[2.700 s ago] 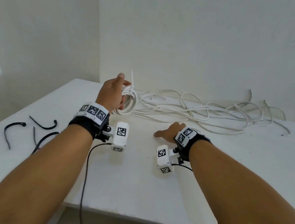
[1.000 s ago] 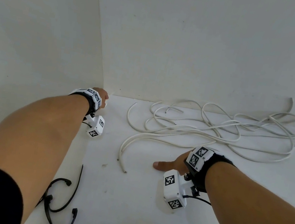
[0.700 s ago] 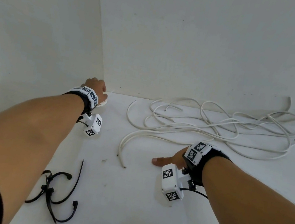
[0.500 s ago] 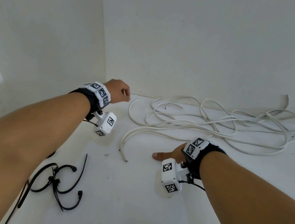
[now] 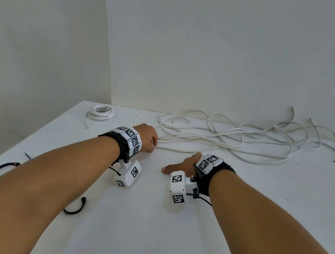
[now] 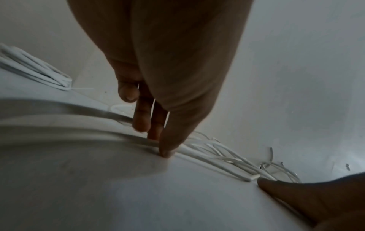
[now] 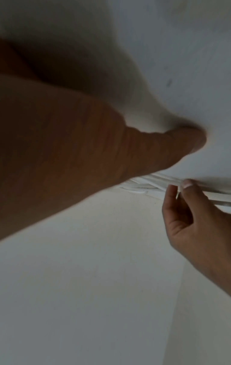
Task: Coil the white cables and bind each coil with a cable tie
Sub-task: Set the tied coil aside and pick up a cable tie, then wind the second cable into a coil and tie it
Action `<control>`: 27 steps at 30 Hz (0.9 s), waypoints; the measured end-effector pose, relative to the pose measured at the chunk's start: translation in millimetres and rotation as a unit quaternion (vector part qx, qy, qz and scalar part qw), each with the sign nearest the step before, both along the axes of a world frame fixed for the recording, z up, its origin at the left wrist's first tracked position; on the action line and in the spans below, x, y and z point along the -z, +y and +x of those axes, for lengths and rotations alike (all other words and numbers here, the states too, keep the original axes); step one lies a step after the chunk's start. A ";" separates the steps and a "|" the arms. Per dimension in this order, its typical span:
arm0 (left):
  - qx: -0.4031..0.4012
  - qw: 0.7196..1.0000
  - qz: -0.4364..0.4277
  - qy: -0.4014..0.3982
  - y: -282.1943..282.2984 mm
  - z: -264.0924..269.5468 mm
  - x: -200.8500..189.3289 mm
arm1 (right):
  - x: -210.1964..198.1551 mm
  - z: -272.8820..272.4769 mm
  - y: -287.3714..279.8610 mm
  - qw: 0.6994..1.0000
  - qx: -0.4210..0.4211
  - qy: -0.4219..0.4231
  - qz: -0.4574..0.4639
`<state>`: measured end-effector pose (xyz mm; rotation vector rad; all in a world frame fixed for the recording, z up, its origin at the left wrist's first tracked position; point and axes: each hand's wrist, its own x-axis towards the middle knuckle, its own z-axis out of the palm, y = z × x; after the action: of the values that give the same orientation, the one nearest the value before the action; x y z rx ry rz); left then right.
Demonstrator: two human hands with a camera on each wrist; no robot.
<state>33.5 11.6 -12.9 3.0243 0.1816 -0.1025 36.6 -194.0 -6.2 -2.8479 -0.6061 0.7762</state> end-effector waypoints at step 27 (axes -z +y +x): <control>0.024 0.737 -0.675 -0.016 -80.1 -70.7 -77.8 | -80.2 39.8 -51.2 0.766 -0.001 -0.236 0.598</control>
<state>-37.2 -68.5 64.9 1.5495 -0.0075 -0.1118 76.4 -245.2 73.9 -1.7499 -0.7610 -0.3424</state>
